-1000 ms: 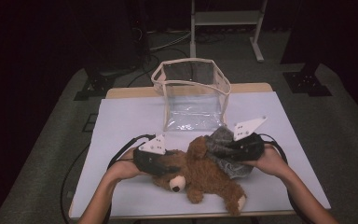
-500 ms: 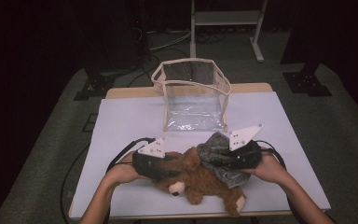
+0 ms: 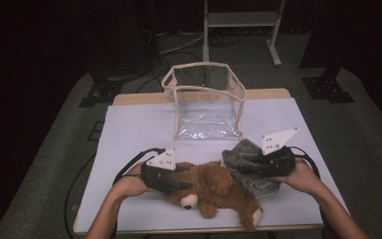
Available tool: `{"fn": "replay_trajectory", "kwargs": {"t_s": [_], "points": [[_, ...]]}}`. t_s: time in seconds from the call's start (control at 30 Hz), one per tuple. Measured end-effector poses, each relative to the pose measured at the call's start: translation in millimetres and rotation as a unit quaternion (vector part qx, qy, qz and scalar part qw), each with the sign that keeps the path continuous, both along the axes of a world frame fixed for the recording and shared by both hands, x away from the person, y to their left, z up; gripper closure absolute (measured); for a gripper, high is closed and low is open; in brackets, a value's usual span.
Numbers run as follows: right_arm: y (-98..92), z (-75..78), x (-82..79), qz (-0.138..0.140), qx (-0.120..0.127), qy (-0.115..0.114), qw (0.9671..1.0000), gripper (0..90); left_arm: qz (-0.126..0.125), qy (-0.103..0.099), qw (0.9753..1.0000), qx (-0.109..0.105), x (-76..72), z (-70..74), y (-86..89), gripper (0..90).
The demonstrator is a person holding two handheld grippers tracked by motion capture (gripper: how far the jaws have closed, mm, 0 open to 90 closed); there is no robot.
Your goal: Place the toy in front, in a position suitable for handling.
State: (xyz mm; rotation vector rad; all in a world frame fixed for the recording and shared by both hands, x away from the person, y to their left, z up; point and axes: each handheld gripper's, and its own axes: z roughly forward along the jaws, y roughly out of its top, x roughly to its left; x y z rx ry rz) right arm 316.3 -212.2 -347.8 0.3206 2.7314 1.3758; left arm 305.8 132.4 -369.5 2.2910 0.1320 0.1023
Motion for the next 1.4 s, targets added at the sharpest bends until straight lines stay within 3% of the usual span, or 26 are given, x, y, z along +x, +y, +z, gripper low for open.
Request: {"fn": "replay_trajectory", "kwargs": {"t_s": [0.03,0.1,0.23,0.33,0.47,0.5,0.53,0.6,0.7,0.8,1.13,1.4], "points": [[16.0,7.2,2.0,0.014,-0.007,-0.01,0.9998,80.9,0.0,-0.001,1.0,0.0,-0.6,0.1,-0.5,53.5],[22.4,8.4,2.4,0.019,-0.012,-0.014,0.9996,80.9,-0.001,-0.002,1.0,0.0,-1.2,0.3,-1.0,53.4],[54.9,5.9,2.3,0.052,-0.046,-0.021,0.9974,80.8,-0.001,-0.003,1.0,-0.001,-1.6,0.2,-0.9,53.3],[58.7,2.8,1.8,0.056,-0.049,-0.017,0.9971,80.8,-0.002,-0.004,1.0,0.0,-2.2,0.0,-0.1,53.3],[29.8,-2.1,2.2,0.033,-0.042,-0.005,0.9986,80.8,-0.001,-0.004,1.0,0.0,-4.0,0.1,0.0,53.3],[29.8,-2.1,2.2,0.033,-0.042,-0.005,0.9986,80.8,-0.002,-0.005,1.0,0.0,-4.2,0.1,0.2,53.3],[11.1,-6.9,0.9,0.018,-0.037,0.004,0.9991,80.8,-0.002,-0.004,1.0,0.0,-4.5,0.0,0.5,53.3],[4.7,-8.7,0.3,0.011,-0.035,0.007,0.9993,80.8,-0.002,-0.004,1.0,0.0,-4.6,0.0,0.8,53.3],[-26.1,-19.5,-1.2,-0.016,-0.021,0.027,0.9993,80.7,0.0,-0.003,1.0,-0.002,-4.6,-0.1,0.8,53.3],[-36.9,-24.0,-2.3,-0.025,-0.012,0.039,0.9989,80.7,0.002,0.0,1.0,-0.006,-3.8,-0.7,0.9,53.3],[-16.1,-9.3,0.8,-0.01,-0.008,0.011,0.9999,80.7,0.012,0.01,0.9998,-0.013,0.6,-3.4,7.3,53.3],[-48.1,-28.6,-9.5,-0.035,0.022,0.034,0.9986,80.7,0.017,0.011,0.9995,-0.022,-0.1,-4.5,7.0,53.2]]}}
